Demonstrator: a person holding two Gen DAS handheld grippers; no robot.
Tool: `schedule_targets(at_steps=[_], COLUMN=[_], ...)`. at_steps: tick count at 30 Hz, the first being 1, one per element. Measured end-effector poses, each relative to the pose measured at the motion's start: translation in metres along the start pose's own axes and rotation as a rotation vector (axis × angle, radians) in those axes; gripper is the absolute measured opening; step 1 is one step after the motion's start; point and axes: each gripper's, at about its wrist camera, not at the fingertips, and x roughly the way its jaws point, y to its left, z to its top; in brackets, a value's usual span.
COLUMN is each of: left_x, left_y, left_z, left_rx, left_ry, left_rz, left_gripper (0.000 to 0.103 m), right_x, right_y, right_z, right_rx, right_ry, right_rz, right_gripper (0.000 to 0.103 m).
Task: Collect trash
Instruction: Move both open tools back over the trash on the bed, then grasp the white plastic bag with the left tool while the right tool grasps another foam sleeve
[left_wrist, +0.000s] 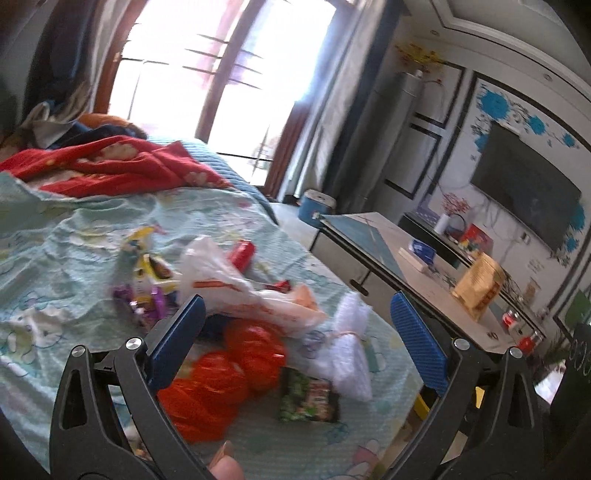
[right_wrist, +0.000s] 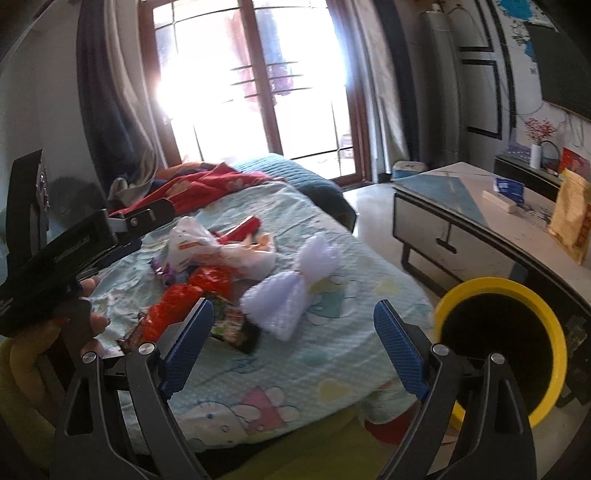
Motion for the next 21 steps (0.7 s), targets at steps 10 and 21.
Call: schedule_targets(at_steps=[10,21], left_x=[0.011,0.048], left_y=[0.053,0.08], left_z=[0.004,0.011], left_rx=[-0.119,-0.235], left_ry=[0.013,0.097], left_rz=[0.058,0.041], left_gripper=[0.092,0.085], right_x=[0.056,0.122], right_y=[0.007,-0.003], right_z=[0.008,0.017], right_rx=[0.008,0.156], right_ry=[0.101,0.227], right_rz=[0.004,0.025], right_gripper=[0.086,0.086])
